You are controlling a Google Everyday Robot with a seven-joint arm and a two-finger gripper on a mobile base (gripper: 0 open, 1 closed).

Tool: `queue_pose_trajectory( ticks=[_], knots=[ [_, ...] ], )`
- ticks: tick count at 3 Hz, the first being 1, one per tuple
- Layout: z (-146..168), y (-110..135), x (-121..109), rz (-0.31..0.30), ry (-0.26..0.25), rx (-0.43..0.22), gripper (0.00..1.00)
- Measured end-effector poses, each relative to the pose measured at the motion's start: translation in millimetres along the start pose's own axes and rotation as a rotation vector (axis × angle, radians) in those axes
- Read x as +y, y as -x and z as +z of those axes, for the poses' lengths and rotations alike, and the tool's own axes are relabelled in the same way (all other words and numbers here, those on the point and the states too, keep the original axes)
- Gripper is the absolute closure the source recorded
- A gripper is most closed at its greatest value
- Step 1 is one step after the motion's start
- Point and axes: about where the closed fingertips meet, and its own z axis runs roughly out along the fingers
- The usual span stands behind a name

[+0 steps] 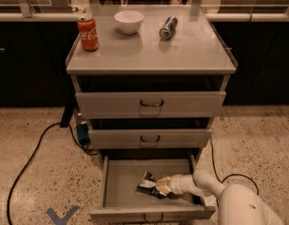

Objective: Place blue chip bag into bottom drawer

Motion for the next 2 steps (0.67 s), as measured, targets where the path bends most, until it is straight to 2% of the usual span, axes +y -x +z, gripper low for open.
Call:
queue_pose_trajectory(
  ticks=[2],
  knots=[
    [0.1, 0.0, 0.0, 0.000, 0.000, 0.000, 0.15]
  ],
)
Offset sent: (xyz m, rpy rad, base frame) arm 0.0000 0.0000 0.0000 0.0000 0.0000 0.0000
